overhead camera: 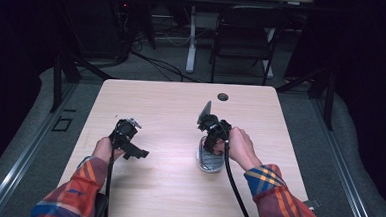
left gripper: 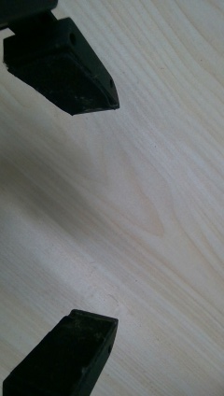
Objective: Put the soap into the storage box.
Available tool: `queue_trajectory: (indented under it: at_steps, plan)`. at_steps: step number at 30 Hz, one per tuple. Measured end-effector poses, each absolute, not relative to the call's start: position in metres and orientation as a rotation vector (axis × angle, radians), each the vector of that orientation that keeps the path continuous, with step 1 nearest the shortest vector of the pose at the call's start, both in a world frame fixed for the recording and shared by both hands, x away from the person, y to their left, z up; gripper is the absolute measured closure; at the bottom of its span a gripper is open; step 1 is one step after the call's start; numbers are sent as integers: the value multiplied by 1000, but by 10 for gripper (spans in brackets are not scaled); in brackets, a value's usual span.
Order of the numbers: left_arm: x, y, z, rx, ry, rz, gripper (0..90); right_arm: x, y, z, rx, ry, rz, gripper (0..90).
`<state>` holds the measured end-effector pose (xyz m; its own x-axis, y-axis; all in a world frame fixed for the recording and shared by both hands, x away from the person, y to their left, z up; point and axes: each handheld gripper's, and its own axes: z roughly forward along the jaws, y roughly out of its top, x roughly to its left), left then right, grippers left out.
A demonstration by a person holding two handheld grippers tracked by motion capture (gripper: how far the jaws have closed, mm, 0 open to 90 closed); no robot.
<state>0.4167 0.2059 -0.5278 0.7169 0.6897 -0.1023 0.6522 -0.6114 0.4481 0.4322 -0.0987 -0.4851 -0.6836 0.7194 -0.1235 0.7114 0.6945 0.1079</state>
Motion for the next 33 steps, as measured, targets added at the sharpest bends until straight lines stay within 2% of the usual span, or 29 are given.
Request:
queue_trajectory:
  at_steps: [11, 16, 23, 33]
  plan:
    - [416, 204, -528, 2471, 1022, 114, 0, 425, -99, -493, 1238, 2756, 109, 359]
    - [416, 204, -528, 2475, 1021, 115, 0, 421, -100, -485, 1257, 2776, 130, 344]
    - [416, 204, -528, 2473, 1019, 111, 0, 418, -105, -480, 1264, 2817, 169, 410]
    - [416, 204, -528, 2471, 1020, 113, 0, 409, -118, -465, 1212, 2808, 254, 394]
